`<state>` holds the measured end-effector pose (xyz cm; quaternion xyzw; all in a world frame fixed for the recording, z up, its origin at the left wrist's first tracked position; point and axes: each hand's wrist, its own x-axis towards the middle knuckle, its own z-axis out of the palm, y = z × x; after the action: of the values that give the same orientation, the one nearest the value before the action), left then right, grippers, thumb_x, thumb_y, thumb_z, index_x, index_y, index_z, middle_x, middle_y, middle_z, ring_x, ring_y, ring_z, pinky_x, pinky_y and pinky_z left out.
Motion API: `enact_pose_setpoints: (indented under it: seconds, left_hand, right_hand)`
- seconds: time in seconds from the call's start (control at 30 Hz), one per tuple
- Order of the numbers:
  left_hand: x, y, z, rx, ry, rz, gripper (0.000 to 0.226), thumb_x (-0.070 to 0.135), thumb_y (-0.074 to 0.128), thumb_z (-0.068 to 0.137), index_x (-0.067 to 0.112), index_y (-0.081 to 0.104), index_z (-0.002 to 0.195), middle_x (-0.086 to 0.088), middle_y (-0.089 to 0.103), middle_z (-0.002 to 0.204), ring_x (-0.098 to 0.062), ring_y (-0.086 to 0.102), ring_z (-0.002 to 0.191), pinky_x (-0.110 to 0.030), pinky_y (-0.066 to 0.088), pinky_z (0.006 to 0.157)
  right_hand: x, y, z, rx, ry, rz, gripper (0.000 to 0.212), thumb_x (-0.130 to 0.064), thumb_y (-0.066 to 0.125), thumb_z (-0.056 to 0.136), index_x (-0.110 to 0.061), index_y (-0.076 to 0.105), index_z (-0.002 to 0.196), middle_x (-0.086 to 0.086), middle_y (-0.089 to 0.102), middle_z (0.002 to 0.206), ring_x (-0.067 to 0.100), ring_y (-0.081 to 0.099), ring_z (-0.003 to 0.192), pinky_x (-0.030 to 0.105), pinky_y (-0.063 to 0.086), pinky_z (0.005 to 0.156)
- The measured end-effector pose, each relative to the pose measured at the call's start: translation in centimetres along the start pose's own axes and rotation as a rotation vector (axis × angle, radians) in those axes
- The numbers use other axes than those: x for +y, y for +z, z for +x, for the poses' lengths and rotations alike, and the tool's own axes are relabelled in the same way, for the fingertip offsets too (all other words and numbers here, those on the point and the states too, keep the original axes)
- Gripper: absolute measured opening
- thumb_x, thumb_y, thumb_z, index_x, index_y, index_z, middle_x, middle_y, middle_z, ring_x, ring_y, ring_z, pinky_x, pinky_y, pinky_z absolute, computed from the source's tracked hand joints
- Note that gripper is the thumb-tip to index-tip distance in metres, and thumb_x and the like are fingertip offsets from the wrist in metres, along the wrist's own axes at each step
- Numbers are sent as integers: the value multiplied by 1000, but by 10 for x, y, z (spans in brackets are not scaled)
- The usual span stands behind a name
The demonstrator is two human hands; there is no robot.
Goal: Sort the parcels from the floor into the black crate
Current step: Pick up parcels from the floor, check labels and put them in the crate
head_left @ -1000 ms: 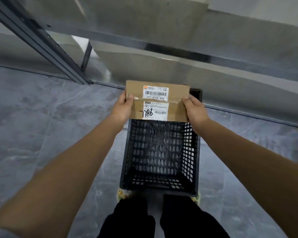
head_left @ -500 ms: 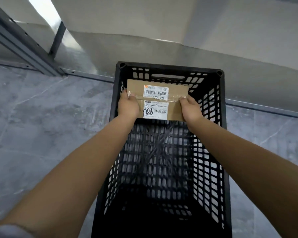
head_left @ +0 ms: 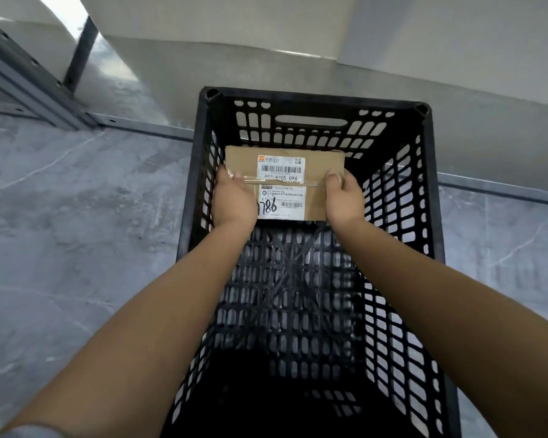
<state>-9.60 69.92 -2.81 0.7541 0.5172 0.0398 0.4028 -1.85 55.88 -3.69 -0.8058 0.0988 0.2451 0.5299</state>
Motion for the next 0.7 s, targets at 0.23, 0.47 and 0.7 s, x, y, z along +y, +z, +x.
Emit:
enact_pose_setpoints:
  seconds: [0.23, 0.47, 0.7]
  left_hand:
    - [-10, 5, -1, -65, 64, 80, 45, 18, 29, 100, 17, 24, 144, -14, 57, 120, -28, 58, 97, -33, 44, 73]
    - [-3, 16, 5, -143, 14, 159, 67, 16, 40, 97, 12, 1, 151, -12, 16, 154, -29, 24, 139, -40, 25, 112]
    - [1, 10, 20, -166, 160, 82, 65, 5, 42, 95, 9, 8, 151, -11, 13, 156, -25, 21, 141, -27, 15, 113]
  right_hand:
    - [18, 1, -6, -36, 151, -17, 37, -34, 38, 96, -24, 49, 130, 0, 61, 108, 24, 58, 99, 35, 48, 86]
    - [6, -3, 15, -79, 174, -22, 49, -26, 40, 94, -20, 31, 142, 10, 52, 131, 29, 55, 112, 45, 46, 99]
    - [7, -7, 24, -188, 192, 29, 49, -29, 41, 96, -25, 30, 144, 4, 54, 127, 22, 58, 102, 42, 48, 96]
